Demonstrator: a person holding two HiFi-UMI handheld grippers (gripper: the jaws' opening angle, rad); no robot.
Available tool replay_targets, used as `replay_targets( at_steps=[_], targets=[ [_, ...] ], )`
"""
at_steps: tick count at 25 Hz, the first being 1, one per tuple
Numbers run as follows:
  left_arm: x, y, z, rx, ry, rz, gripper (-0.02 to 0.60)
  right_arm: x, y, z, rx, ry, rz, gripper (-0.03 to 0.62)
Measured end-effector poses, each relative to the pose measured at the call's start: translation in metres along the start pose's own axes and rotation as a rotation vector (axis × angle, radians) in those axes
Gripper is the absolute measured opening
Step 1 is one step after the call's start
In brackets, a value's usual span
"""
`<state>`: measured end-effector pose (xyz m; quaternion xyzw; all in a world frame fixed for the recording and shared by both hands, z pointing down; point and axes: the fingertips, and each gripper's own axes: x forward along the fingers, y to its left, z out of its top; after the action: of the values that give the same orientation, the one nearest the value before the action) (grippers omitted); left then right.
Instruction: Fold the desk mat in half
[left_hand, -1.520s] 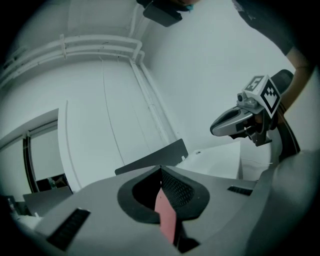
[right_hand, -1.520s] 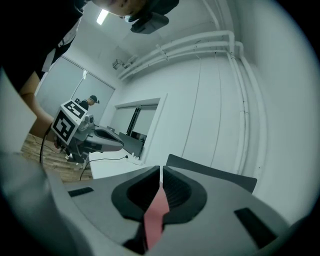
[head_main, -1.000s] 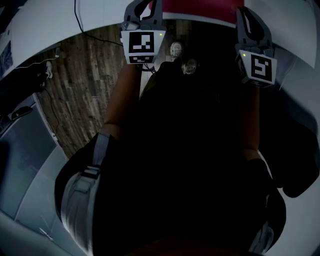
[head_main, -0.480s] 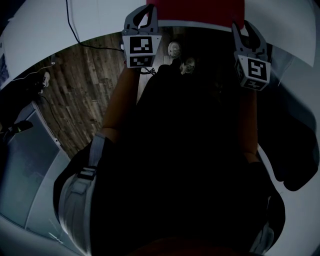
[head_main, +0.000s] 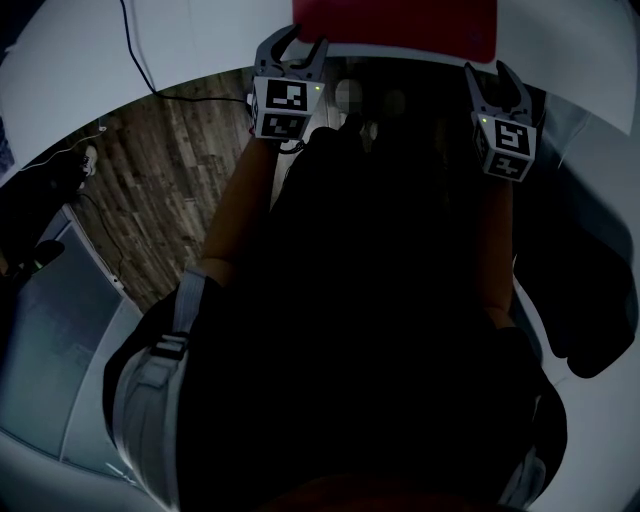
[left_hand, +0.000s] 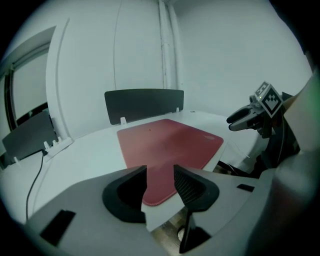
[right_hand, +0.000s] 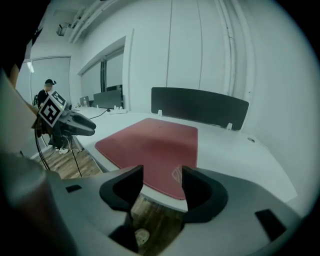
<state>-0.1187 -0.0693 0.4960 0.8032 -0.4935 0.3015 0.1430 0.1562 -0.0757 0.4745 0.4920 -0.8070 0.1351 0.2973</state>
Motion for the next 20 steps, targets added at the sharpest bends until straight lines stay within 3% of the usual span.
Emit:
replay_targets(
  at_steps=[8, 14, 20],
  targets=[
    [0.023, -0.007, -0.016, -0.04, 0.092, -0.044, 0.266, 0.026, -0.017, -0.04, 0.094, 0.136, 0.044, 0.301],
    [0.035, -0.013, -0.032, -0.078, 0.17, -0.086, 0.288, 0.043, -0.026, -0.065, 0.168, 0.2, 0.091, 0.327],
    [0.042, -0.01, -0.039, -0.098, 0.209, -0.079, 0.298, 0.052, -0.031, -0.074, 0.204, 0.223, 0.135, 0.337]
  ],
)
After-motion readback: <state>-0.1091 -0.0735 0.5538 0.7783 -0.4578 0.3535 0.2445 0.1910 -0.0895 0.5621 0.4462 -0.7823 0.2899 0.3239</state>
